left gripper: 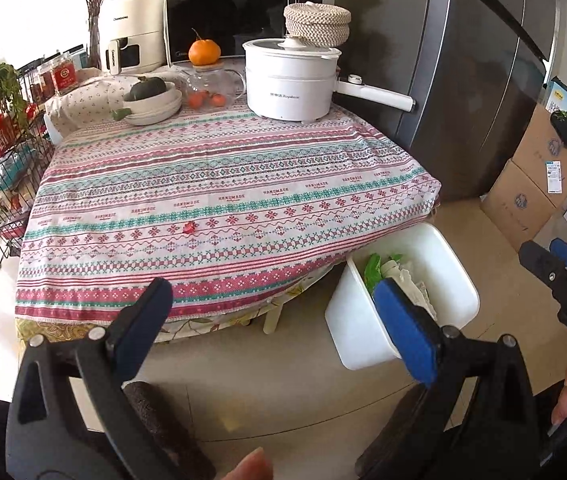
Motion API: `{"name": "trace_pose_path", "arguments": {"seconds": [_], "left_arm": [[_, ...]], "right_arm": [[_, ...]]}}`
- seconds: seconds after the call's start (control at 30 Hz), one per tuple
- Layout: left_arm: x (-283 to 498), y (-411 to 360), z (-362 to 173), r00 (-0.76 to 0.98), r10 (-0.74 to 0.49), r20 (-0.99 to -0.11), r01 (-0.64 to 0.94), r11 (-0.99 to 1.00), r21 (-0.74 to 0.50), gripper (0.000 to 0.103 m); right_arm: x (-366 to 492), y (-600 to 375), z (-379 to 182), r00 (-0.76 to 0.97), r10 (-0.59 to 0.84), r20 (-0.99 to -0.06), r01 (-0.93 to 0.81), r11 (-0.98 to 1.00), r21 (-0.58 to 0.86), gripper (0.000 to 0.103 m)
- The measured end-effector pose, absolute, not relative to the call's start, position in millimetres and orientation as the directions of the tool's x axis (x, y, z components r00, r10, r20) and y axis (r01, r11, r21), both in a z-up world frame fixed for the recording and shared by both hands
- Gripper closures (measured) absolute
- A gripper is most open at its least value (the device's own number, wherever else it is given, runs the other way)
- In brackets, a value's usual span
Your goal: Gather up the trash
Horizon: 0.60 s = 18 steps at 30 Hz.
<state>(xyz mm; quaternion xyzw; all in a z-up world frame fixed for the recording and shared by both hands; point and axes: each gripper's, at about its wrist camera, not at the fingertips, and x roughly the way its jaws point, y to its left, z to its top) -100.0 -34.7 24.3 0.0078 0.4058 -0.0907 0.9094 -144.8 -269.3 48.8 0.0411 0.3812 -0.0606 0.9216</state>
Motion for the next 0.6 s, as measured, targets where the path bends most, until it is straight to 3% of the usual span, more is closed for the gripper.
{"name": "trace_pose_path", "arguments": {"seconds": [0.17,0.6], "left_arm": [[-107,-31,33,0.691,-0.149,-0.707,0.163,0.985,-0.047,0.002],[-108,-27,36,0.714,-0.135,-0.687,0.142,0.989,-0.047,0.001]], "right_arm": [[-153,-253,58,0.732,-0.142,-0.667,0.148,0.988,-0.047,0.000],[-148,-241,62,0.755,-0.164,-0.635,0.142,0.986,-0.087,0.000]]}}
